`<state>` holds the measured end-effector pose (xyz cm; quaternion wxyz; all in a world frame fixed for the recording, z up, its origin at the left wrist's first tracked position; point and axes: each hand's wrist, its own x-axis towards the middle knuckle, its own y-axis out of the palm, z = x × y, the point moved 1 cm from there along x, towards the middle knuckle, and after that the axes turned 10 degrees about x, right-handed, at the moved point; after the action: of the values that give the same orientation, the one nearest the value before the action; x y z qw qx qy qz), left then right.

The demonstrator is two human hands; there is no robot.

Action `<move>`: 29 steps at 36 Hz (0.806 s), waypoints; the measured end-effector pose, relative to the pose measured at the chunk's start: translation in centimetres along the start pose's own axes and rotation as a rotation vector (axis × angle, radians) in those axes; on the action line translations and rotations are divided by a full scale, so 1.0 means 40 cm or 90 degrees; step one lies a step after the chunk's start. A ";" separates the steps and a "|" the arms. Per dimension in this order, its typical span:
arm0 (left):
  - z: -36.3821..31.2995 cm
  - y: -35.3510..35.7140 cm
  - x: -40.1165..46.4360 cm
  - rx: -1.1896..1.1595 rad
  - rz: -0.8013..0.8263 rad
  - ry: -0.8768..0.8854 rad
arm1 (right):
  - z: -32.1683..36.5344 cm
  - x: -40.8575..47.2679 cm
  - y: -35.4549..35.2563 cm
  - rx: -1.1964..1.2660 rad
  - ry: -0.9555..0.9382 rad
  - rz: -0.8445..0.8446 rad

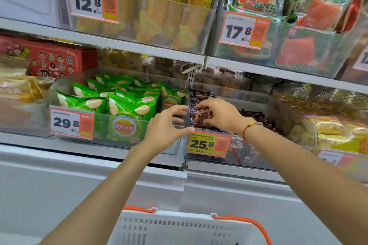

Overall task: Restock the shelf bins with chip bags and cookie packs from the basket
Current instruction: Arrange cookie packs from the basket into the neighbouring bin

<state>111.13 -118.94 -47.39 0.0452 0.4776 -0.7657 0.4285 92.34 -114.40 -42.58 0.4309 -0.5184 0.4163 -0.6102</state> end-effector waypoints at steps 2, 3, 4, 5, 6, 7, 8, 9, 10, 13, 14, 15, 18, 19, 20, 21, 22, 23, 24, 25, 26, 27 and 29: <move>-0.002 -0.003 -0.004 0.006 0.000 0.011 | 0.006 -0.023 -0.013 0.023 0.000 -0.018; -0.003 -0.006 -0.008 0.009 -0.006 0.016 | 0.012 -0.039 -0.020 0.041 -0.003 -0.035; -0.004 -0.012 -0.012 0.014 -0.016 0.022 | 0.020 -0.059 -0.026 0.063 -0.010 -0.059; -0.006 -0.019 -0.016 0.020 -0.033 0.029 | 0.031 -0.081 -0.031 0.086 -0.020 -0.088; -0.008 -0.027 -0.023 0.021 -0.053 0.036 | 0.044 -0.108 -0.033 0.112 -0.031 -0.119; -0.011 -0.037 -0.033 0.021 -0.072 0.042 | 0.058 -0.139 -0.033 0.137 -0.043 -0.146; -0.014 -0.048 -0.047 0.021 -0.087 0.045 | 0.073 -0.172 -0.030 0.163 -0.060 -0.169; -0.015 -0.058 -0.065 0.023 -0.098 0.047 | 0.087 -0.205 -0.021 0.190 -0.078 -0.184; -0.013 -0.067 -0.086 0.025 -0.103 0.048 | 0.102 -0.238 -0.010 0.213 -0.095 -0.187; 0.020 -0.079 -0.170 0.026 -0.075 0.030 | 0.137 -0.324 0.063 0.273 -0.125 -0.149; 0.040 -0.077 -0.201 0.017 -0.056 0.013 | 0.146 -0.347 0.096 0.295 -0.121 -0.123; 0.060 -0.072 -0.231 0.005 -0.041 -0.007 | 0.153 -0.366 0.134 0.309 -0.111 -0.094; 0.123 -0.046 -0.316 0.007 -0.003 -0.055 | 0.168 -0.407 0.259 0.320 -0.068 0.022; 0.144 -0.034 -0.342 0.023 0.019 -0.070 | 0.172 -0.416 0.302 0.322 -0.053 0.060; 0.168 -0.020 -0.367 0.044 0.048 -0.089 | 0.177 -0.425 0.345 0.324 -0.040 0.095; 0.193 -0.005 -0.390 0.064 0.077 -0.109 | 0.184 -0.434 0.386 0.327 -0.028 0.127; 0.220 0.011 -0.411 0.082 0.106 -0.127 | 0.191 -0.442 0.427 0.333 -0.015 0.164; 0.244 0.025 -0.430 0.105 0.137 -0.140 | 0.200 -0.451 0.467 0.338 -0.005 0.199; 0.268 0.040 -0.449 0.130 0.173 -0.148 | 0.209 -0.460 0.506 0.339 0.003 0.234; 0.288 0.053 -0.466 0.153 0.214 -0.154 | 0.217 -0.467 0.546 0.334 0.013 0.274; 0.306 0.068 -0.483 0.174 0.256 -0.160 | 0.226 -0.476 0.586 0.327 0.019 0.312; 0.325 0.084 -0.500 0.197 0.299 -0.171 | 0.233 -0.485 0.627 0.315 0.027 0.352; 0.363 0.119 -0.533 0.263 0.385 -0.189 | 0.247 -0.500 0.705 0.286 0.032 0.416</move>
<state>123.90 -113.50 -69.64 -0.2911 0.2867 -0.7678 0.4935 106.63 -103.81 -73.83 0.6948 -0.2365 0.4254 -0.5295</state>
